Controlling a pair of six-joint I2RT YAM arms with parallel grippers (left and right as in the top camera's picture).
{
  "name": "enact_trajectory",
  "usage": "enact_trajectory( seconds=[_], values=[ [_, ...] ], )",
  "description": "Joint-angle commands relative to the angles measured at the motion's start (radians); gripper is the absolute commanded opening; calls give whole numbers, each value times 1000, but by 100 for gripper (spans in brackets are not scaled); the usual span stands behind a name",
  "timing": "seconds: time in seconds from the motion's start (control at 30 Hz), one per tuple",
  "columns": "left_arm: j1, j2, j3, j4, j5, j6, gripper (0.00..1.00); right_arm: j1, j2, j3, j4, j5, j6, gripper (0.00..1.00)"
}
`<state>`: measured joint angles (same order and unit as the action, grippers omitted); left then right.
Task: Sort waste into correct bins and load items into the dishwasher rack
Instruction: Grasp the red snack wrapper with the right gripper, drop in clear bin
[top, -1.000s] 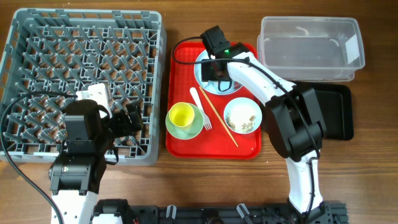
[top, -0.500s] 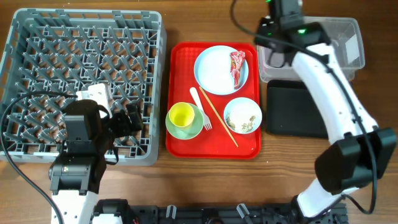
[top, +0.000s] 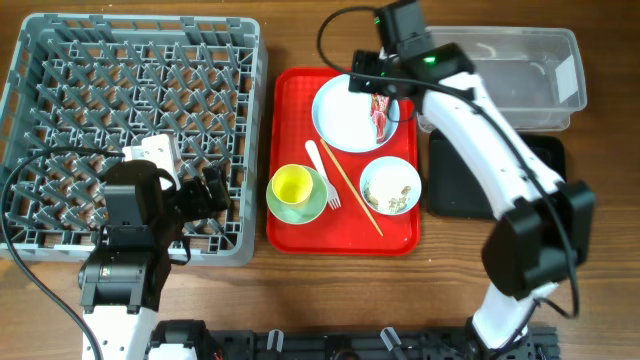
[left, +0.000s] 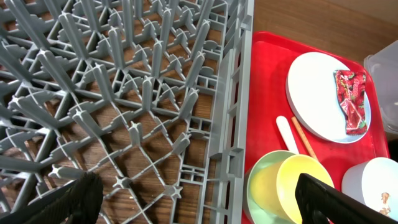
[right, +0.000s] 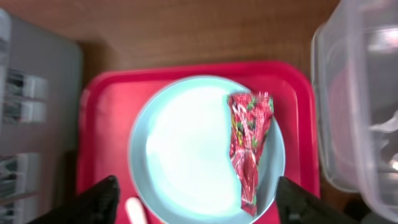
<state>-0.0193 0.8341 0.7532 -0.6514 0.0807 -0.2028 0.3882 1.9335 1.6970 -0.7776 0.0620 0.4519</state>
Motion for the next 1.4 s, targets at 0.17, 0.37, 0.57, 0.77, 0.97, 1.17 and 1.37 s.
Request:
enact_trajectory(
  seconds=[0.17,0.37,0.57,0.77,0.97,1.17,1.37],
  values=[
    [5,-2,16,-19,16,12,100,14,253,-4,-22,68,130,74],
    [5,-2,16,-19,16,12,100,14,296,-4,-25,88,161,74],
    [5,-2,16,-20,16,12,100,14,301,-4,-43,88,180,45],
    [5,-2,16,-20,16,12,100,14,301,-54,-24,68,206,36],
    [5,-2,16,-20,16,12,100,11,288,-78,-11,46,201,4],
    [5,-2,16,-19,16,12,100,-39,37,-39,-43,129,150,4],
    [5,-2,16,-19,16,12,100,-237,-65,-47,-97,180,291,9]
  ],
)
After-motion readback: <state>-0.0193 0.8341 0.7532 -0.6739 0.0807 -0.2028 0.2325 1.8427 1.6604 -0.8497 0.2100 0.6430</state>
